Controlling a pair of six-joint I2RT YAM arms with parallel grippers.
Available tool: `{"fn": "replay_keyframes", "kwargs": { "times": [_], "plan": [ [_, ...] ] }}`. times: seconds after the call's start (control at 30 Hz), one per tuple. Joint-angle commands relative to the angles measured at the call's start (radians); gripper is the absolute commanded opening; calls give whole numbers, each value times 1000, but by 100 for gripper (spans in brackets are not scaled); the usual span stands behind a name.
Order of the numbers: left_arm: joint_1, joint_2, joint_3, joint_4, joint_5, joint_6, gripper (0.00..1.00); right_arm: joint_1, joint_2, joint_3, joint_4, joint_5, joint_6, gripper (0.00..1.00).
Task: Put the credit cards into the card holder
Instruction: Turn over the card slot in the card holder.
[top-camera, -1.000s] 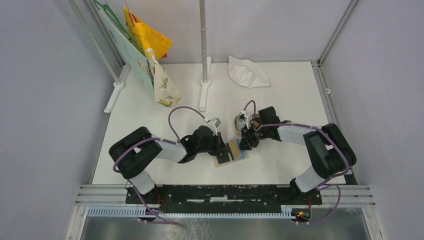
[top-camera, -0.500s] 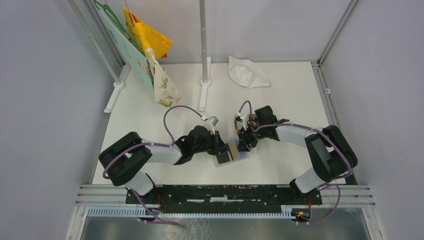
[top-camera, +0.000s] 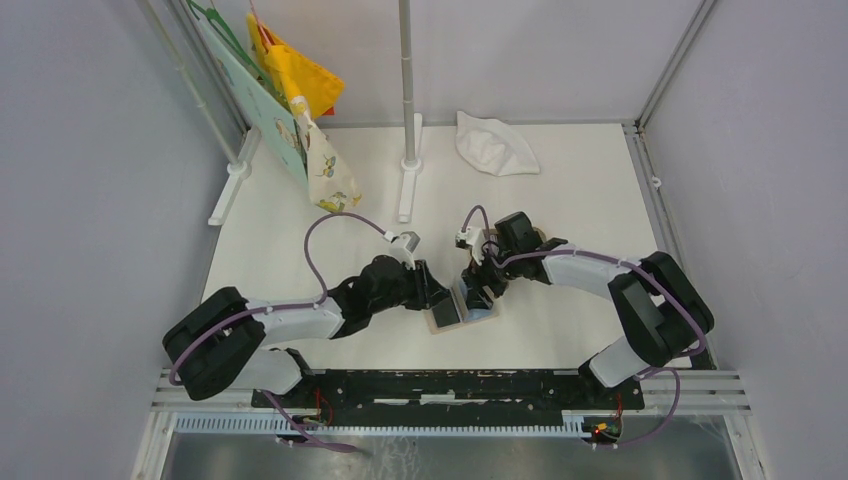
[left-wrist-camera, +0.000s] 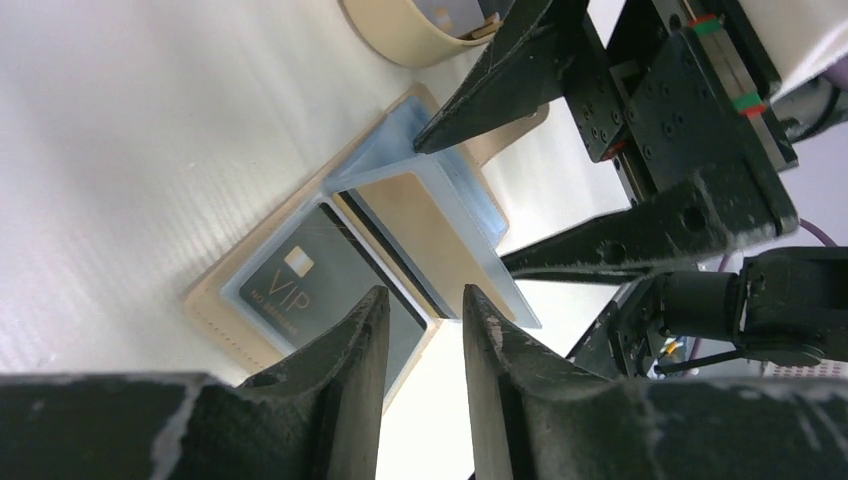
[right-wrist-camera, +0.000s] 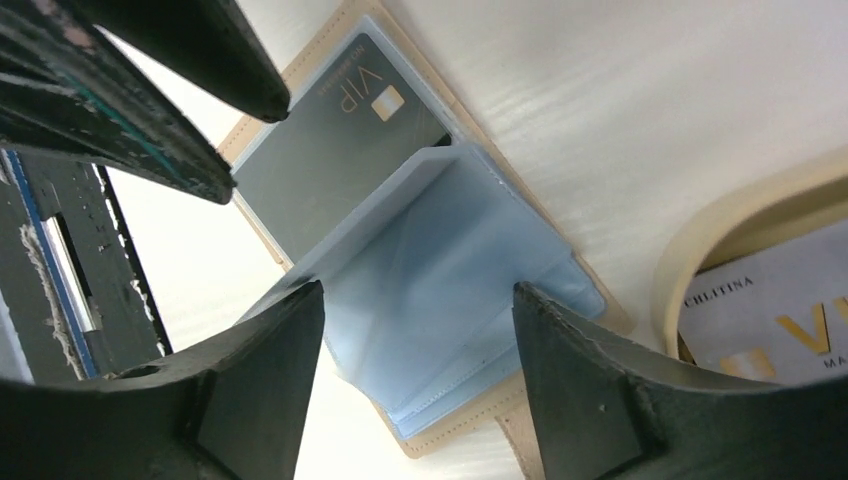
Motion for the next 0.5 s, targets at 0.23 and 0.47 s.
{"fn": "replay_keyframes", "kwargs": {
  "times": [0.23,0.47],
  "plan": [
    [1,-100,-24,-76,-123,26,38,96,9,50,-17,163,-65,79],
    [1,-158,-32,-91,-100,36,29,99,-22,71,-53,187,-127,78]
  ]
}}
